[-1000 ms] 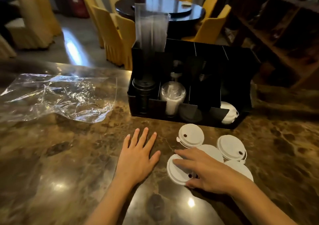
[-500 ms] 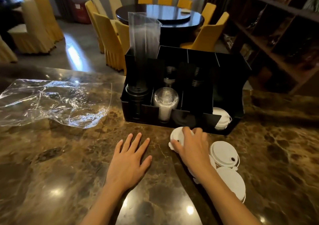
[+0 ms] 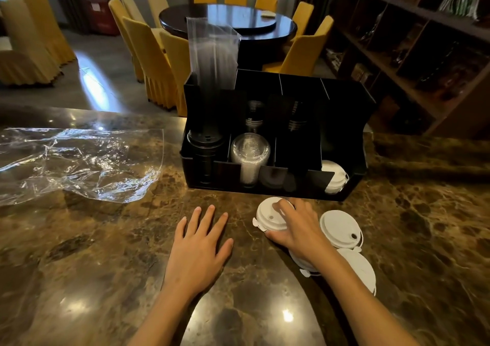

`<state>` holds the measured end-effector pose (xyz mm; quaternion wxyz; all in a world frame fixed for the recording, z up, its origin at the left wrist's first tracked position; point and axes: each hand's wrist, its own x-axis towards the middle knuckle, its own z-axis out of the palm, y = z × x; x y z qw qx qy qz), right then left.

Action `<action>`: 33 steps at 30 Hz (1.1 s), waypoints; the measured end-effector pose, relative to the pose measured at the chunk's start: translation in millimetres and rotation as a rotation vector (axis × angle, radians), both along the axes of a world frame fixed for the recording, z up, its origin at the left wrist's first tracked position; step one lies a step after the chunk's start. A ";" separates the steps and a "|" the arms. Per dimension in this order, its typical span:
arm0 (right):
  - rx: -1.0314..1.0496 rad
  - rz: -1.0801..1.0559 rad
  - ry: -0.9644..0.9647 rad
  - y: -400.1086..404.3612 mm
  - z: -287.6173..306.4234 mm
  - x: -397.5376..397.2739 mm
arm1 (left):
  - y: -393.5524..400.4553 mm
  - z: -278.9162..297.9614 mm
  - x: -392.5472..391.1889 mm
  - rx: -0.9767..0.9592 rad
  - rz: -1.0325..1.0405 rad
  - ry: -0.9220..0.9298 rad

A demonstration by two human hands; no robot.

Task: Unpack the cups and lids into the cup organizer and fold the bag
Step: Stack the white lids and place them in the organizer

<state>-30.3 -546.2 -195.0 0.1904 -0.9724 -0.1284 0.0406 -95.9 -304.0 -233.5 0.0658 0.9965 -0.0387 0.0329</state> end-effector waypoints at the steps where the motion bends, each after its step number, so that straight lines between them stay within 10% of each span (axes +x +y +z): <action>1: 0.044 -0.002 0.003 -2.3 1.9 -0.5 | 0.5 -0.1 0.0 0.005 -0.002 0.002; 7: 0.538 -0.139 -0.066 -47.7 39.5 -9.9 | 1.0 1.6 -1.1 -0.008 -0.009 0.005; 15: 0.626 -0.172 -0.065 -75.6 49.2 -36.8 | -0.2 5.1 -2.3 -0.013 -0.005 0.013; 23: 0.081 -0.204 -0.069 -64.2 5.9 -63.8 | -0.7 6.3 -2.9 -0.004 0.004 0.026; 33: -0.105 0.077 -0.037 -70.1 -10.3 -61.4 | -2.0 7.7 -3.2 -0.014 0.021 0.039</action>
